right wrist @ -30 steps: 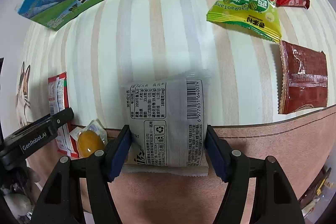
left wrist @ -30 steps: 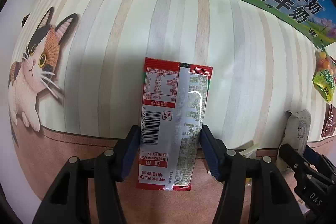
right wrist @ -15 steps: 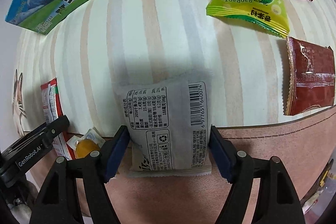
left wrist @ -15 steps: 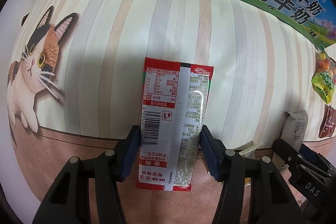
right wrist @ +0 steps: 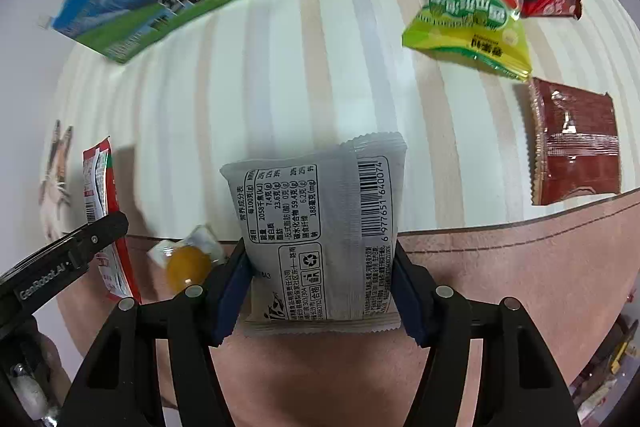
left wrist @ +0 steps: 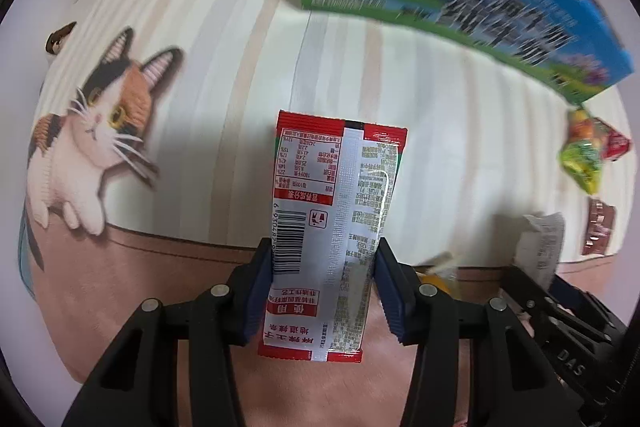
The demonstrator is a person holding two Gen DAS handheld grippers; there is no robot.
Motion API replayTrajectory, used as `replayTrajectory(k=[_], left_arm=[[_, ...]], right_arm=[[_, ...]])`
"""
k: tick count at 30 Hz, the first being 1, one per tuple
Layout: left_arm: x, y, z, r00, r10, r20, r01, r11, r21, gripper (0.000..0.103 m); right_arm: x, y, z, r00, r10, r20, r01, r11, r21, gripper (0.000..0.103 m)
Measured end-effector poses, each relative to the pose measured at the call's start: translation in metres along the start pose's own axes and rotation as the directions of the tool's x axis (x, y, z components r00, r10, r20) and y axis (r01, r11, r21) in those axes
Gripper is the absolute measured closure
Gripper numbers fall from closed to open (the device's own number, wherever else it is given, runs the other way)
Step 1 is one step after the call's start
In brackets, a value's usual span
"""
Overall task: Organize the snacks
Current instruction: 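Carry the sausage stick and bread pack into the box with both tools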
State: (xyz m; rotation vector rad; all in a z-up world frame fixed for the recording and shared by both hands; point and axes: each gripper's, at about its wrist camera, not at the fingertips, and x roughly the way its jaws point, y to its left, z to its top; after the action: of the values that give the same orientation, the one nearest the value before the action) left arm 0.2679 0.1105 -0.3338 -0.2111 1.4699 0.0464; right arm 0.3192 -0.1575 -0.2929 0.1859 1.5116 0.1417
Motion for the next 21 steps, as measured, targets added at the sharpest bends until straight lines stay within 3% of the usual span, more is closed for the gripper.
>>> replayTrajectory(k=[6, 12, 17, 21], left_arm=[[-0.067, -0.01, 0.014, 0.99, -0.115, 0.079, 0.115, 0.993, 0.005, 0.057], [-0.143, -0.039, 0.068, 0.953, -0.261, 0.156, 0.255, 0.965, 0.061, 0.057], [-0.174, -0.06, 0.125, 0.943, -0.269, 0.197, 0.251, 0.962, 0.109, 0.057], [-0.17, -0.073, 0.176, 0.949, -0.254, 0.185, 0.236, 0.965, 0.114, 0.057]], right_arm=[[-0.054, 0.002, 0.008, 0.991, 0.112, 0.067, -0.112, 0.994, -0.005, 0.036], [-0.13, 0.013, 0.051, 0.958, 0.22, 0.184, -0.214, 0.976, -0.051, 0.036], [-0.179, 0.033, 0.108, 0.935, 0.241, 0.262, -0.224, 0.97, -0.091, 0.036], [-0.185, 0.045, 0.155, 0.938, 0.215, 0.272, -0.197, 0.976, -0.093, 0.036]])
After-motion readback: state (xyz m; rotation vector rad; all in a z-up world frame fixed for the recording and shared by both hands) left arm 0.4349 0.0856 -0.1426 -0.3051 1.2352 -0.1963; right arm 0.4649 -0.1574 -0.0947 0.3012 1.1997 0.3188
